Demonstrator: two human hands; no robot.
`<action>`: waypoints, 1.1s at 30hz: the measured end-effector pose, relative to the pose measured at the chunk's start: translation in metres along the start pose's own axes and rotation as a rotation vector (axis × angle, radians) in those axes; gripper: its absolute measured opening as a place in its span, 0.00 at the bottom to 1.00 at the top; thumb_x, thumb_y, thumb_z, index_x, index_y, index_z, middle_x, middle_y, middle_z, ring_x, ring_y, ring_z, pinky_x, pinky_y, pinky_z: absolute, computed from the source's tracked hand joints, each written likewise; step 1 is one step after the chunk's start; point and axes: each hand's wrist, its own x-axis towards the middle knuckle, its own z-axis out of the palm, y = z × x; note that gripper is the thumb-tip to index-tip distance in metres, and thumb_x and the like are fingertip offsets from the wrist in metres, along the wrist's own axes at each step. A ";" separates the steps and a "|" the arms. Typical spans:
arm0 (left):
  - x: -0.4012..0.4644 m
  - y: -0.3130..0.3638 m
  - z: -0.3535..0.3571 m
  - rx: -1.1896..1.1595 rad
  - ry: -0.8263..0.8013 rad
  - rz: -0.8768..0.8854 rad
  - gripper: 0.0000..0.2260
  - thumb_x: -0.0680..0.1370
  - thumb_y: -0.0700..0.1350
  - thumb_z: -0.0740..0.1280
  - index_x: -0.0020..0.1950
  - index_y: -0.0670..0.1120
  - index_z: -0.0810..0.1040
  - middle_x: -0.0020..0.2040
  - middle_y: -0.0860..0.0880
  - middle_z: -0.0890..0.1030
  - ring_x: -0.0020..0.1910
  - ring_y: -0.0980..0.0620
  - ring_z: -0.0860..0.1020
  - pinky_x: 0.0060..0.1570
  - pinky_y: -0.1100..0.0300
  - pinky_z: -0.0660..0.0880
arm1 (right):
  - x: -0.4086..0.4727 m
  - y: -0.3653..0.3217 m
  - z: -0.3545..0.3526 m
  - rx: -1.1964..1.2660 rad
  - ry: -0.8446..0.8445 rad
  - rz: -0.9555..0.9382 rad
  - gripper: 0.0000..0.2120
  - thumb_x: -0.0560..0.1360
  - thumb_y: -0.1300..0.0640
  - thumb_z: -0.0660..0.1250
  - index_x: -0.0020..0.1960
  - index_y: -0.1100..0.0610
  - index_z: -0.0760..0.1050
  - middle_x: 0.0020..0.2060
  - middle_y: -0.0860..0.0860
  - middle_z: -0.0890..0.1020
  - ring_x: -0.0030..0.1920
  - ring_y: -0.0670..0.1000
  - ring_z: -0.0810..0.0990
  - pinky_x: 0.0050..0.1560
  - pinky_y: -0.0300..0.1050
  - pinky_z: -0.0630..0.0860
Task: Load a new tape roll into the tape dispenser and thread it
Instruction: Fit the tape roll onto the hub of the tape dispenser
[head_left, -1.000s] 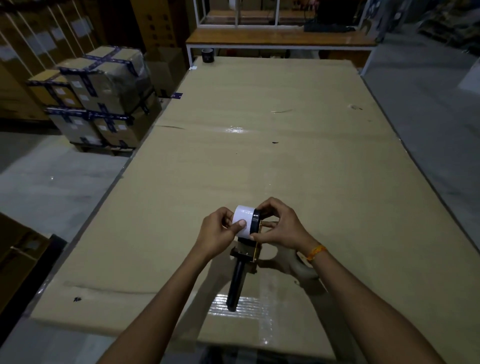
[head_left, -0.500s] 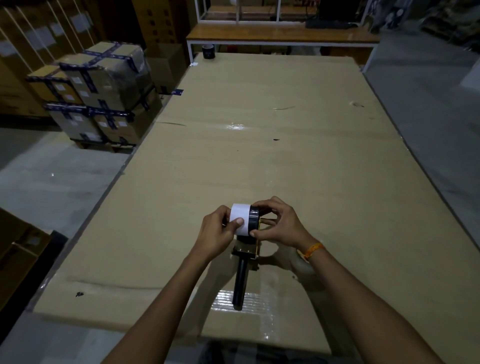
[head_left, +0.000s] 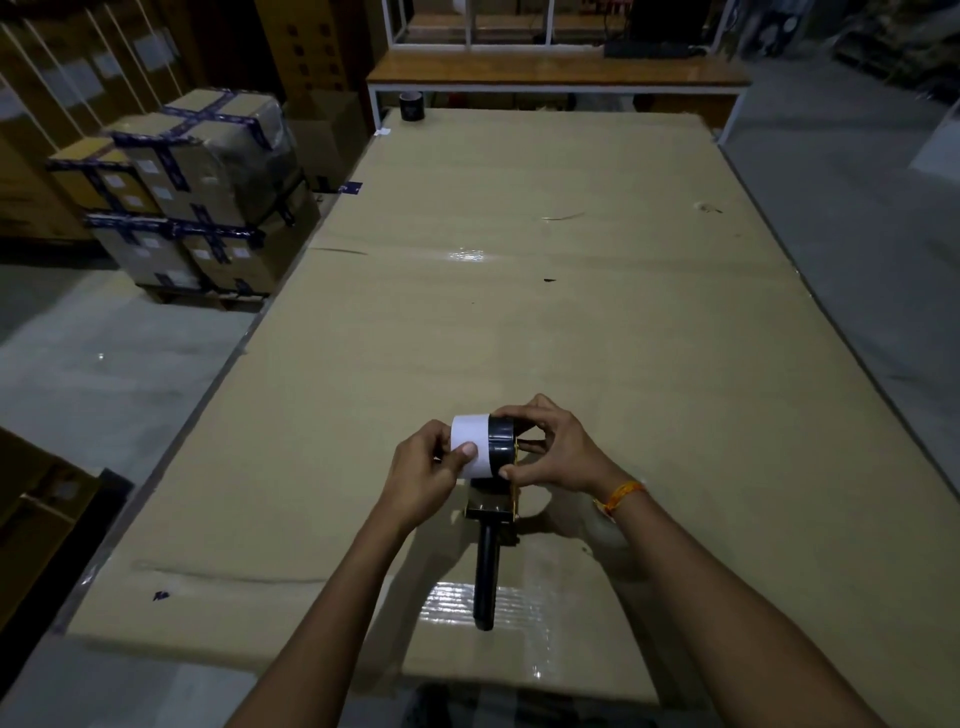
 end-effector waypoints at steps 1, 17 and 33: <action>0.000 0.001 -0.001 -0.003 -0.011 -0.003 0.10 0.81 0.46 0.74 0.48 0.40 0.79 0.43 0.42 0.84 0.39 0.49 0.77 0.39 0.56 0.71 | 0.000 0.001 -0.001 0.002 -0.002 0.007 0.34 0.64 0.62 0.86 0.68 0.49 0.82 0.55 0.50 0.76 0.63 0.53 0.81 0.64 0.58 0.84; 0.027 0.007 -0.055 -0.103 0.080 0.049 0.08 0.82 0.41 0.74 0.47 0.39 0.78 0.42 0.48 0.81 0.38 0.60 0.78 0.41 0.62 0.74 | 0.003 -0.001 -0.022 -0.140 -0.136 0.040 0.38 0.67 0.55 0.86 0.74 0.41 0.77 0.59 0.50 0.75 0.64 0.44 0.78 0.64 0.36 0.78; 0.032 0.060 0.020 -0.421 0.005 -0.109 0.26 0.86 0.59 0.63 0.75 0.42 0.64 0.71 0.46 0.72 0.68 0.51 0.76 0.67 0.57 0.76 | 0.034 -0.034 0.001 0.302 0.301 0.109 0.33 0.73 0.58 0.82 0.74 0.52 0.75 0.68 0.55 0.81 0.63 0.52 0.84 0.55 0.47 0.86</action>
